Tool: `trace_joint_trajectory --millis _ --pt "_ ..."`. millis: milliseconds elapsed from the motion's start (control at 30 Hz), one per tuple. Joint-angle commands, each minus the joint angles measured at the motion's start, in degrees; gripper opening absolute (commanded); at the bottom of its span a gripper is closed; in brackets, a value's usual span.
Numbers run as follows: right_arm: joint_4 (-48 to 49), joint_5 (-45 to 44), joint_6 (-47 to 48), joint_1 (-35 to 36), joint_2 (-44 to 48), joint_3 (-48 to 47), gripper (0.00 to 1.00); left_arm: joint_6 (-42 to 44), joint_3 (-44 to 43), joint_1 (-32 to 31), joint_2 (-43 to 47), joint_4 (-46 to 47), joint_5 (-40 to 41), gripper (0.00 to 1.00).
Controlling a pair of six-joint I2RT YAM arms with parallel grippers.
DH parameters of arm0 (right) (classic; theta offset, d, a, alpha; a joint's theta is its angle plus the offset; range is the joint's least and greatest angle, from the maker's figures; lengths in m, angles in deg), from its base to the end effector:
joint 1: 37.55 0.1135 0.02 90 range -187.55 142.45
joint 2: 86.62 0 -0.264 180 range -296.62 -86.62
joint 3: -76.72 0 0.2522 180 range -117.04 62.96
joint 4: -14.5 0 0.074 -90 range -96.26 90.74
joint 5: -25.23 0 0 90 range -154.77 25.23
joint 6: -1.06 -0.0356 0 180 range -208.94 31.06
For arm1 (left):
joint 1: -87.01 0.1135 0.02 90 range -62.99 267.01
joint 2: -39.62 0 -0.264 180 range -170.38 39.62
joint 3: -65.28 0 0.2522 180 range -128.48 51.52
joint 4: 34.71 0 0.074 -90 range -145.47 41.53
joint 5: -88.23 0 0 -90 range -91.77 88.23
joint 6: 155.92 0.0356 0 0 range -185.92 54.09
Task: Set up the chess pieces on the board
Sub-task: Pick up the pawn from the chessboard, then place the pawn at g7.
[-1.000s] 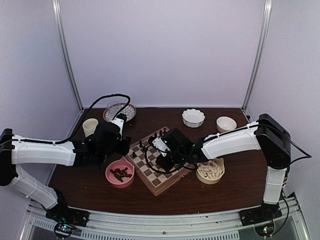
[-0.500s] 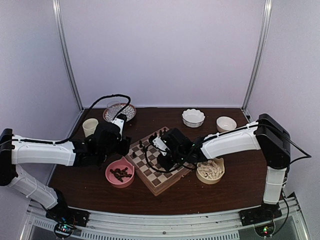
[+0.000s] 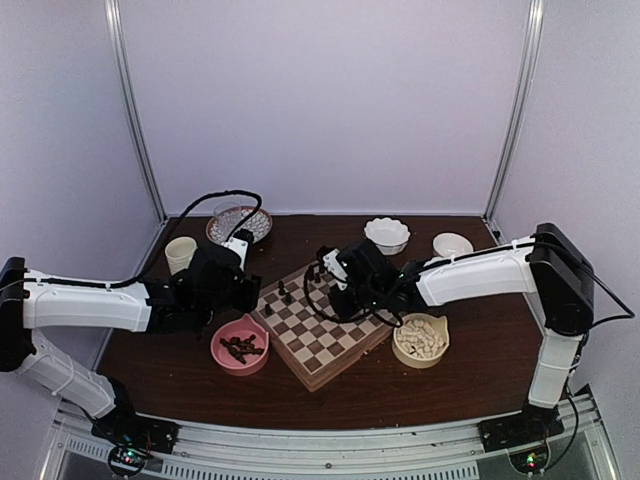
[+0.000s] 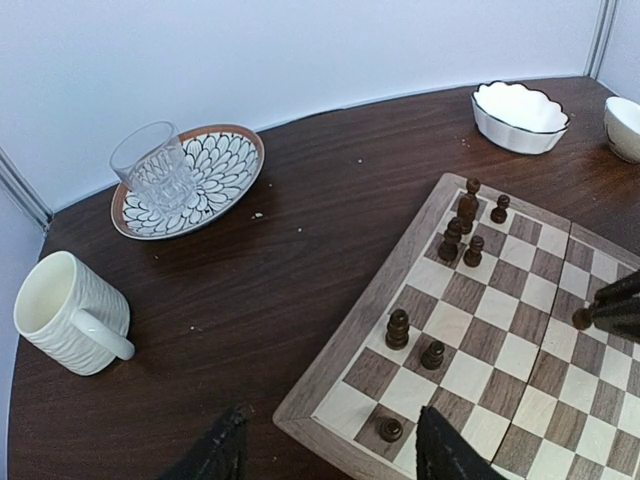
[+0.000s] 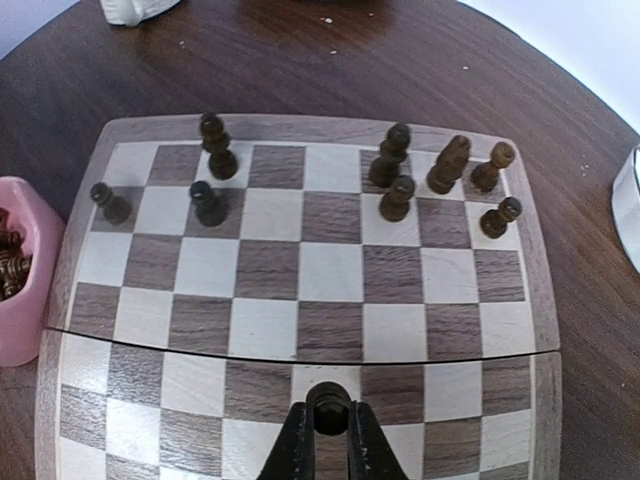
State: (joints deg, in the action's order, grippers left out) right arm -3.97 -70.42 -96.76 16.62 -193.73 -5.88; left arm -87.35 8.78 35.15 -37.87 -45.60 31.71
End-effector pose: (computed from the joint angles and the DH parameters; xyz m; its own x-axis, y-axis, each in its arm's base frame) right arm 0.2412 0.3281 0.1866 -0.4994 -0.4604 -0.7339 -0.7032 0.7102 0.0330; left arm 0.1923 -0.2131 0.2261 -0.4376 0.0639 -0.8969 0.2222 0.9742 -0.0390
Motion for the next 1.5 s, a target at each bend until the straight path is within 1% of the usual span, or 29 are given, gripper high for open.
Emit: trace_joint_trajectory --millis 0,100,200,300,467,633,1000,1467 --pt "0.83 -1.15 -2.70 -3.32 1.44 -0.80 0.10 -0.37 -1.19 -0.32 0.48 0.67 0.98 0.58" --pt "1.59 1.98 -4.63 -6.08 0.40 -2.45 0.10 -0.37 -1.26 -0.31 0.42 0.51 0.98 0.58" --pt "2.75 7.13 -6.42 -8.90 -1.43 -4.67 0.10 -0.30 -1.35 -0.35 0.65 0.14 0.85 0.58" --pt "2.58 8.59 -6.67 -10.23 -3.80 -7.57 0.10 -0.20 -1.29 -0.35 0.76 -0.01 0.75 0.58" --pt "1.86 8.51 -5.01 -10.63 -7.17 -11.60 0.10 -0.06 -1.35 -0.35 1.01 -0.24 0.66 0.58" --pt "2.38 9.11 -4.29 -10.64 -9.59 -13.63 0.10 -0.01 -1.71 -0.41 0.65 -0.65 0.13 0.58" --pt "0.15 9.31 -2.56 -10.63 -14.83 -18.54 0.10 -0.01 -1.97 -0.55 0.75 -1.11 0.07 0.58" --pt "-1.29 7.06 -0.89 -10.58 -17.36 -20.33 0.12 0.25 -2.33 -0.86 0.68 -1.47 0.10 0.58"
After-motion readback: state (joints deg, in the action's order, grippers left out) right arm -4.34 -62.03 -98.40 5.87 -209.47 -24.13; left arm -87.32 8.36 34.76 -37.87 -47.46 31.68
